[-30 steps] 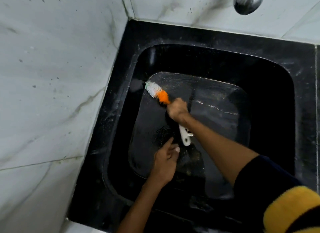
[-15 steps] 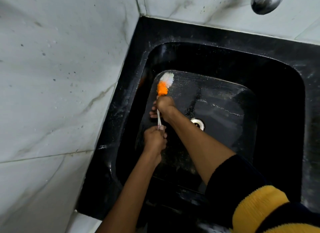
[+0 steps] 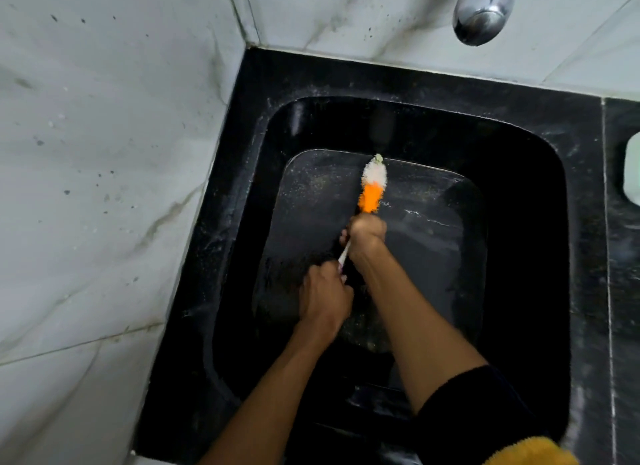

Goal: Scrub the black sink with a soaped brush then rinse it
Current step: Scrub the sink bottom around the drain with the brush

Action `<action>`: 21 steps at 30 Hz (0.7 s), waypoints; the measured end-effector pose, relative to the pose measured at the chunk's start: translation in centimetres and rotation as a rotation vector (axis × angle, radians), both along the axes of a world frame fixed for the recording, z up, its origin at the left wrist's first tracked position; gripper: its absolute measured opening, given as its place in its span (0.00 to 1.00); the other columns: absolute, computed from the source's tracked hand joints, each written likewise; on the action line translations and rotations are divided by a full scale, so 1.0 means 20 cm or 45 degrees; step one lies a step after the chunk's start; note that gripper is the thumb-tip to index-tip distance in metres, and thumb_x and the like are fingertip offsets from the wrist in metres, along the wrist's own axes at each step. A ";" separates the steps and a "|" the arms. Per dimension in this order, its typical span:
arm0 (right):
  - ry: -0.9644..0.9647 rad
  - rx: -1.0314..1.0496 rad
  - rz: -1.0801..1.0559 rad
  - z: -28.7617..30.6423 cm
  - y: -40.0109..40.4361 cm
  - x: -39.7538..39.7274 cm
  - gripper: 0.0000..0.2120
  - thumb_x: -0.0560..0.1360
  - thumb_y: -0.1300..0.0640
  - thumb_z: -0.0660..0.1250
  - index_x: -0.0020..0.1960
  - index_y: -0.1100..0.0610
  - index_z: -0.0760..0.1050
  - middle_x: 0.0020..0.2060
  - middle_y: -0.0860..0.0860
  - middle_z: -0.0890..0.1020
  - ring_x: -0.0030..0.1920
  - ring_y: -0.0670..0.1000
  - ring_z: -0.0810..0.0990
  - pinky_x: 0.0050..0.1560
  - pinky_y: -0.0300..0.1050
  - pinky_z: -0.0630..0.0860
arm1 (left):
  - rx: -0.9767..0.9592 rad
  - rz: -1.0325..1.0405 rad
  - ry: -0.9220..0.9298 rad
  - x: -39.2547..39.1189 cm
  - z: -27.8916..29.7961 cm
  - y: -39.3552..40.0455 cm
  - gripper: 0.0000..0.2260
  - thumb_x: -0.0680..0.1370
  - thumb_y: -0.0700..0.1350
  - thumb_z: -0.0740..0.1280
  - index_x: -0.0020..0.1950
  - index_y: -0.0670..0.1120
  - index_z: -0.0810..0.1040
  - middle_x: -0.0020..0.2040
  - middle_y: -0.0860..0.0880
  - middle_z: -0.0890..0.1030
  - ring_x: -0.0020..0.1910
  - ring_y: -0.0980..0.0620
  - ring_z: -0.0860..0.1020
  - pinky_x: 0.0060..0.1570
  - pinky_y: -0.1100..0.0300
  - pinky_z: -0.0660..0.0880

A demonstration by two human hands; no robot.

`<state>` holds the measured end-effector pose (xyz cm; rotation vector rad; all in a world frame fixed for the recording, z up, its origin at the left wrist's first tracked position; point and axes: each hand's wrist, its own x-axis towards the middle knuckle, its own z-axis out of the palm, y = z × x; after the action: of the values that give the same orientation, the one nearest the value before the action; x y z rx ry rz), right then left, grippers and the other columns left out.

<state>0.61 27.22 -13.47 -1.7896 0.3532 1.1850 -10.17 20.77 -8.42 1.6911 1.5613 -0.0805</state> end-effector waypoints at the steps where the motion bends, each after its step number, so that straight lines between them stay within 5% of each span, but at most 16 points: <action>1: -0.083 -0.013 0.092 0.00 -0.03 0.01 0.08 0.78 0.58 0.56 0.44 0.55 0.72 0.38 0.54 0.75 0.32 0.50 0.76 0.33 0.43 0.75 | 0.002 -0.079 0.017 0.01 0.00 -0.03 0.11 0.73 0.39 0.64 0.54 0.42 0.80 0.52 0.42 0.82 0.51 0.41 0.80 0.50 0.49 0.79; 4: -0.437 -0.268 0.656 -0.03 -0.06 0.04 0.13 0.78 0.57 0.59 0.57 0.59 0.78 0.52 0.55 0.81 0.51 0.56 0.81 0.49 0.44 0.77 | 0.012 -0.048 0.017 0.04 0.01 -0.08 0.08 0.75 0.40 0.64 0.51 0.41 0.79 0.51 0.41 0.81 0.49 0.40 0.80 0.48 0.49 0.78; 8: -0.515 -0.291 1.070 -0.02 -0.02 0.02 0.13 0.75 0.60 0.64 0.57 0.61 0.79 0.56 0.57 0.81 0.54 0.57 0.81 0.37 0.37 0.73 | -0.012 0.083 0.025 0.04 0.01 -0.13 0.10 0.76 0.38 0.64 0.56 0.38 0.79 0.54 0.36 0.78 0.55 0.36 0.77 0.54 0.50 0.75; 11: -0.516 -0.384 0.830 -0.01 -0.09 0.12 0.11 0.74 0.62 0.63 0.53 0.63 0.81 0.54 0.59 0.82 0.55 0.59 0.81 0.50 0.44 0.77 | 0.015 -0.127 0.051 0.09 0.00 -0.14 0.11 0.76 0.40 0.64 0.56 0.39 0.79 0.53 0.37 0.80 0.52 0.36 0.79 0.52 0.47 0.77; 16: -0.504 -0.548 0.057 0.01 -0.27 0.29 0.13 0.77 0.61 0.61 0.57 0.66 0.77 0.57 0.63 0.80 0.58 0.62 0.78 0.54 0.50 0.75 | 0.059 -0.493 0.041 0.23 -0.03 -0.15 0.10 0.76 0.42 0.65 0.56 0.41 0.79 0.52 0.37 0.82 0.53 0.35 0.79 0.48 0.47 0.75; 21: -0.359 -0.212 0.640 0.03 -0.18 0.13 0.18 0.79 0.56 0.57 0.64 0.64 0.71 0.61 0.61 0.77 0.60 0.61 0.76 0.55 0.49 0.76 | -0.007 -0.147 0.005 0.17 -0.09 -0.24 0.09 0.75 0.44 0.65 0.51 0.41 0.81 0.45 0.40 0.82 0.44 0.39 0.81 0.44 0.46 0.80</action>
<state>3.30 23.70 -12.84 -2.2387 -0.1817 1.2379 -6.83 16.05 -10.26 1.7771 1.4640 -0.1473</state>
